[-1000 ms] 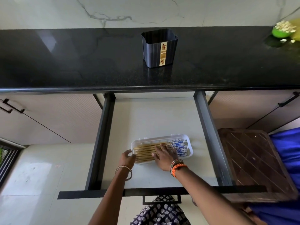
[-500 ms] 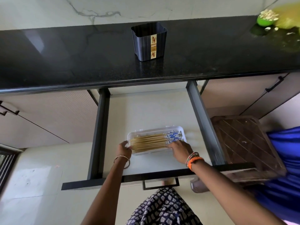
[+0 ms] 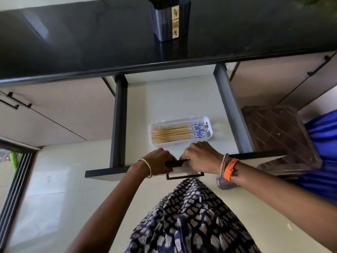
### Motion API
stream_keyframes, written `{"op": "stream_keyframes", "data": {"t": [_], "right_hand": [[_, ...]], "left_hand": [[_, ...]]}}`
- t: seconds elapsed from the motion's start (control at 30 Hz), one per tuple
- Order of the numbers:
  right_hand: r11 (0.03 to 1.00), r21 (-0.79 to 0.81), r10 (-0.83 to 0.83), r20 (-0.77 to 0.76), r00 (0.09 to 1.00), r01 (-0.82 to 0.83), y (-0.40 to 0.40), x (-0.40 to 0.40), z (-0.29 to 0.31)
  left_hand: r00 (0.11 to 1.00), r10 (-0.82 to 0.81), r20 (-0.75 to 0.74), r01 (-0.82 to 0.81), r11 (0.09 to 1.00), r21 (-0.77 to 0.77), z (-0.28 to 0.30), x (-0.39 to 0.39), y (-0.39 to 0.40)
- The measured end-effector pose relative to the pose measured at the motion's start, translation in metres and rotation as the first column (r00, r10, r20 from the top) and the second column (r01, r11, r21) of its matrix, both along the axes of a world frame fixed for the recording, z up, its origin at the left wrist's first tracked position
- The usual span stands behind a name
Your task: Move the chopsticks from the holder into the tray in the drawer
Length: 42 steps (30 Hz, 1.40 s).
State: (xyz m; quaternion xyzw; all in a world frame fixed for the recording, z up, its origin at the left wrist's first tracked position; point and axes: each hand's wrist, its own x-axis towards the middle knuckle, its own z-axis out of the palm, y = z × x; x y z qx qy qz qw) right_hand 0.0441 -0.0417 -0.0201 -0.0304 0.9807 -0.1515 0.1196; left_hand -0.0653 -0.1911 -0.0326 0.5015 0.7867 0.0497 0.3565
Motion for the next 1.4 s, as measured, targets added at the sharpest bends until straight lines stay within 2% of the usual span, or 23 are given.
{"op": "stream_keyframes", "data": {"t": [0.07,0.37,0.6,0.67,0.77,0.9,1.0,1.13,1.23,1.3,1.4], "right_hand": [[0.998,0.068,0.014,-0.026,1.0,-0.012,-0.002,-0.004,-0.003],[0.969,0.188,-0.135,-0.144,0.98,0.161,0.029,-0.073,-0.007],[0.958,0.156,-0.208,-0.191,0.959,0.239,0.083,-0.165,-0.01],[0.959,0.164,-0.18,-0.285,0.941,0.233,0.1,-0.189,-0.008],[0.909,0.316,-0.1,-0.469,0.877,0.272,0.125,-0.224,-0.004],[0.86,0.408,-0.129,-0.408,0.904,0.307,0.159,-0.267,0.006],[0.874,0.402,-0.116,-0.375,0.92,0.274,0.177,-0.284,0.011],[0.903,0.38,-0.039,-0.387,0.921,0.199,0.182,-0.285,0.02],[0.92,0.319,-0.052,-0.475,0.878,0.227,0.181,-0.287,0.042],[0.919,0.302,-0.032,-0.583,0.812,0.253,0.182,-0.294,0.07],[0.897,0.278,0.023,-0.804,0.594,0.343,0.193,-0.32,0.155]], "left_hand": [[0.999,0.033,-0.015,-0.033,0.999,0.039,-0.004,-0.003,0.0],[0.965,0.24,-0.109,-0.217,0.957,0.193,-0.01,-0.076,0.048],[0.854,0.446,-0.267,-0.329,0.861,0.388,-0.019,-0.144,0.094],[0.819,0.487,-0.304,-0.321,0.827,0.461,-0.021,-0.164,0.108],[0.761,0.534,-0.368,-0.301,0.794,0.528,-0.019,-0.193,0.129],[0.706,0.611,-0.359,-0.349,0.741,0.574,-0.013,-0.221,0.157],[0.667,0.666,-0.333,-0.404,0.7,0.589,-0.007,-0.233,0.171],[0.64,0.692,-0.334,-0.396,0.67,0.628,0.005,-0.233,0.176],[0.636,0.691,-0.343,-0.348,0.654,0.671,0.033,-0.236,0.177],[0.602,0.683,-0.414,-0.263,0.66,0.704,0.068,-0.248,0.182],[0.481,0.736,-0.477,-0.167,0.611,0.774,0.162,-0.28,0.199]]}}
